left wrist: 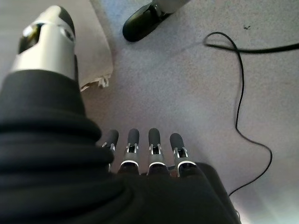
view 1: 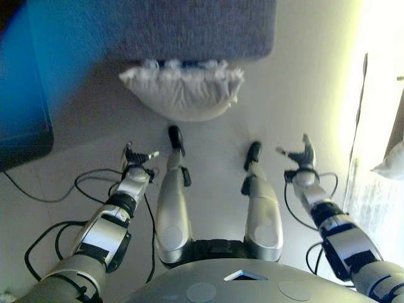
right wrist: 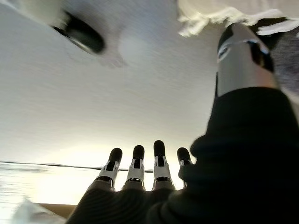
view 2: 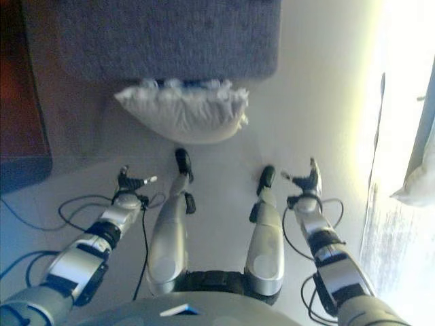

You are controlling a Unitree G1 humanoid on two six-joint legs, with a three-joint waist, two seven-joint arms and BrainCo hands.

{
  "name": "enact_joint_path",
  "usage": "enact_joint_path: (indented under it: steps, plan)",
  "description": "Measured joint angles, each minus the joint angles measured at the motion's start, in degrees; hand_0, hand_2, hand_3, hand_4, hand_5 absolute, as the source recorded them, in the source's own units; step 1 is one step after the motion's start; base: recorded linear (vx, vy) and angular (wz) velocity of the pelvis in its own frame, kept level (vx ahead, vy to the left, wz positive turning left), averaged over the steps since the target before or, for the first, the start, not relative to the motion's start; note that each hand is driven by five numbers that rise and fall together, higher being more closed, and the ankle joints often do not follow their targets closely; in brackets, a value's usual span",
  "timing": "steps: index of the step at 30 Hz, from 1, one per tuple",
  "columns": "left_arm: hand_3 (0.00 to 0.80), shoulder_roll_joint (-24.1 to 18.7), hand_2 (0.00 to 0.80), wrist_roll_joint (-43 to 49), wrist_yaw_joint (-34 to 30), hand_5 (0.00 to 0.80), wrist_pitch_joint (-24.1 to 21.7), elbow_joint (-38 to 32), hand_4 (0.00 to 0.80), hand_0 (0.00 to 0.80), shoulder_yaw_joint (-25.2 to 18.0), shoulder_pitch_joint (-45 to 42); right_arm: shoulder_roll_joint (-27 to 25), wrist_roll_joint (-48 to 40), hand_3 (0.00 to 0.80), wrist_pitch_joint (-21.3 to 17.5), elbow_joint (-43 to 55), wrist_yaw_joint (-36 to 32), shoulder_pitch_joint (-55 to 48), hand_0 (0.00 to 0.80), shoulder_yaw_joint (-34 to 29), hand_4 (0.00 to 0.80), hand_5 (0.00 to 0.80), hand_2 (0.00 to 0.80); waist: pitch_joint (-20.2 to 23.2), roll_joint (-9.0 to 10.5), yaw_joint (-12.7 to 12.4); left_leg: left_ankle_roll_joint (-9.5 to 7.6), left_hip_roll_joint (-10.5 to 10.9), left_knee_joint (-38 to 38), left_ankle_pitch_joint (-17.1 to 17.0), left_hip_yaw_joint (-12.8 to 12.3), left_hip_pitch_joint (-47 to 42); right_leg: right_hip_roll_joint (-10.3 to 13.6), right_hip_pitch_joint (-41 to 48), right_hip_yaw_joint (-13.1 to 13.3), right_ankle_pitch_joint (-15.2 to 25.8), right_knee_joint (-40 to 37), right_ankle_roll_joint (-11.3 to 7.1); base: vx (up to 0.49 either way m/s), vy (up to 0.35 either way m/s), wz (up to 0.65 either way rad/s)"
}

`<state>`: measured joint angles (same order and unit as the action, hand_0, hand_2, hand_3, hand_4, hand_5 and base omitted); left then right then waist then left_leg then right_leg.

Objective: Pick up the cushion and take it to the sofa

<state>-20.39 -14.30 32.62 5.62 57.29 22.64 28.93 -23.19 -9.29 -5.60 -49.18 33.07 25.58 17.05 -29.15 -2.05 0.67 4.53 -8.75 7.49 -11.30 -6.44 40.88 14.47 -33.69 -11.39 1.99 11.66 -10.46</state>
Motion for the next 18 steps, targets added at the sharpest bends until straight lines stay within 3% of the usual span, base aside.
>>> enact_joint_path:
  steps: [6, 11, 18]
  plan:
    - [0.000, -0.81, 0.000, -7.01, 4.74, 0.000, -5.59, 0.02, 0.000, 0.000, -0.79, 0.99, -1.88, 2.06, 0.000, -0.37, 1.25, 3.95, 4.38, 0.000, 1.01, 0.000, 0.000, 0.000, -0.02, 0.01, -0.13, -0.98, 1.92, 0.41, -1.30, 1.13, 9.27, 1.83, -11.17, 1.47, -2.42, 6.41, -0.67, -0.036, 0.025, 0.16]
    - [0.000, -2.88, 0.000, -6.78, 5.90, 0.000, -10.18, -1.96, 0.000, 0.000, -1.57, 2.52, -4.36, 3.17, 0.000, -0.76, 1.70, 5.29, 6.37, 0.000, 1.61, 0.000, 0.000, 0.000, -0.02, 0.02, -0.19, -0.96, 2.37, 3.47, -1.32, 3.32, 16.74, 2.27, -18.25, 1.79, -5.21, 12.04, -0.61, 0.000, 0.022, 0.21]
    - [0.000, -7.42, 0.000, -6.43, 8.36, 0.000, -14.99, -5.43, 0.000, 0.000, -1.55, 9.40, -10.47, 3.59, 0.000, -3.35, 2.89, 6.53, 12.37, 0.000, 1.73, 0.000, 0.000, 0.000, -0.03, 0.04, -0.08, -0.86, 3.03, 8.21, -1.16, 4.08, 26.28, 2.89, -29.25, 4.92, -8.07, 20.25, -0.15, 0.033, 0.066, 0.09]
